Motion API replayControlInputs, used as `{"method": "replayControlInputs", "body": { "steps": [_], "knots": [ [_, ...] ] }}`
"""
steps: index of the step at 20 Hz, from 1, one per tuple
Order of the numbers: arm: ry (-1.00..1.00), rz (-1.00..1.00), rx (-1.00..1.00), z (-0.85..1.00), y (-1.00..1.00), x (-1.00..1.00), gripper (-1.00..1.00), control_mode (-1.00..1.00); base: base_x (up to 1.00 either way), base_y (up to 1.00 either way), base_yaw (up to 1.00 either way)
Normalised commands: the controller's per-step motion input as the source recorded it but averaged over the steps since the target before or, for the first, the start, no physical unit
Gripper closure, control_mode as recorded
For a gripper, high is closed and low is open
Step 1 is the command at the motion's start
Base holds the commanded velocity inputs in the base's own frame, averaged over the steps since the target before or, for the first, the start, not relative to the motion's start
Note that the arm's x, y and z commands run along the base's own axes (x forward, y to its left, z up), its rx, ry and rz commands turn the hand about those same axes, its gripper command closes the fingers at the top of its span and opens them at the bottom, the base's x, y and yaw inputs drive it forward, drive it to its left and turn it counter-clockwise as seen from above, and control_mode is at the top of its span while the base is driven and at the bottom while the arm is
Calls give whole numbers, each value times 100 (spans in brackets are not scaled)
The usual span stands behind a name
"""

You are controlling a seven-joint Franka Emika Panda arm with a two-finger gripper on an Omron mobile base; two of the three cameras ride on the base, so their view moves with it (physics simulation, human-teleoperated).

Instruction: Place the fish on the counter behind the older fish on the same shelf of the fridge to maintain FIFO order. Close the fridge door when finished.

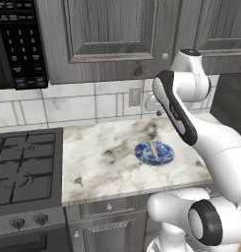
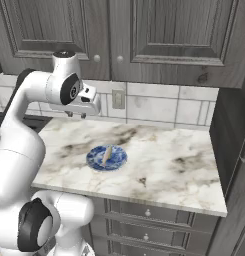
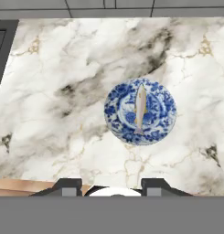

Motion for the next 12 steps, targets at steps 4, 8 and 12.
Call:
{"method": "replayControlInputs", "body": {
  "steps": [4, 8, 12],
  "knots": [
    [0, 0, -3, -22, 2, -11, -100, -100, 0, 0, 0],
    [10, 0, -10, -95, 5, -6, -100, -100, 0, 0, 0],
    [37, 0, -8, -100, -5, 14, -100, -100, 0, 0, 0]
  ]
}}
